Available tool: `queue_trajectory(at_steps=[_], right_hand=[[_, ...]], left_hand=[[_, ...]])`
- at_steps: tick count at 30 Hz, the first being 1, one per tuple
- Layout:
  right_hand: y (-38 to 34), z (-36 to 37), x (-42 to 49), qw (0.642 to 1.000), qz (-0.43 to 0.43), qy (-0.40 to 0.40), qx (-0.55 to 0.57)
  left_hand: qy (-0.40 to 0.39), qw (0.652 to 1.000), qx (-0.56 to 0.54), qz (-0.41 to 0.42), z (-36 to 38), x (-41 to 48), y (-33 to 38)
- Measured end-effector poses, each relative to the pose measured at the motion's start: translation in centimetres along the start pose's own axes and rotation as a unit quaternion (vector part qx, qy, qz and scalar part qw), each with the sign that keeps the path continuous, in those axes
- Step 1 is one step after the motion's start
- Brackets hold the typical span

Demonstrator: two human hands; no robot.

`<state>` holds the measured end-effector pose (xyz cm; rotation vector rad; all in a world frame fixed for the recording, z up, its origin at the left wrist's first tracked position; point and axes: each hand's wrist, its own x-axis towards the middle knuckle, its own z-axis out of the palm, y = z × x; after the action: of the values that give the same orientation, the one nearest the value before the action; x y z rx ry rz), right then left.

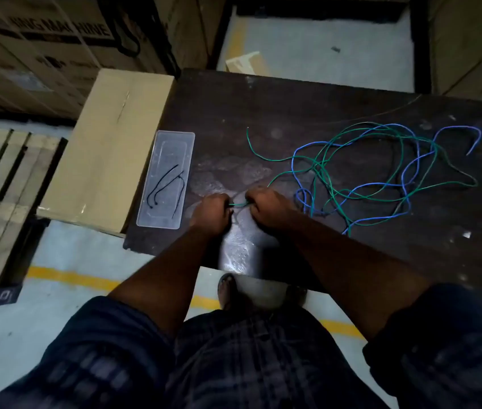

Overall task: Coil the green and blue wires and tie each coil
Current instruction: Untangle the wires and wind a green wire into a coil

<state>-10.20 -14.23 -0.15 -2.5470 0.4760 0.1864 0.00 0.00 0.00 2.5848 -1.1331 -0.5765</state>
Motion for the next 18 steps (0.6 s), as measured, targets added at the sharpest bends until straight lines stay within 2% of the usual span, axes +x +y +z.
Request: queue_trajectory(at_steps=[4,7,11,15,18], right_hand=[[-1.0,0.9,0.9,0.999,-0.022,-0.018,0.015],[-1.8,1.3,0.8,0.999,-0.032,0.01,0.029],[-1.7,1.7,1.1,0.993,0.015,0.09,0.075],[-2.0,2.3,1.1,0.984,0.05,0.13,0.111],[-2.6,2.2,1.0,0.962,0.125,0.165,0.18]], left_hand=[[0.011,1.0,0.018,0.011,-0.8,-0.1,-0.4],[0.014,0.998,-0.063,0.003,-1.1,0.1,-1.3],[0.025,0.979,-0.198,-0.047,-2.9,0.2,-1.7],[0.06,0.92,-0.369,-0.121,-4.0,0.4,-1.4],[-0.009,0.839,-0.527,-0.133,-4.7,0.6,-0.9]])
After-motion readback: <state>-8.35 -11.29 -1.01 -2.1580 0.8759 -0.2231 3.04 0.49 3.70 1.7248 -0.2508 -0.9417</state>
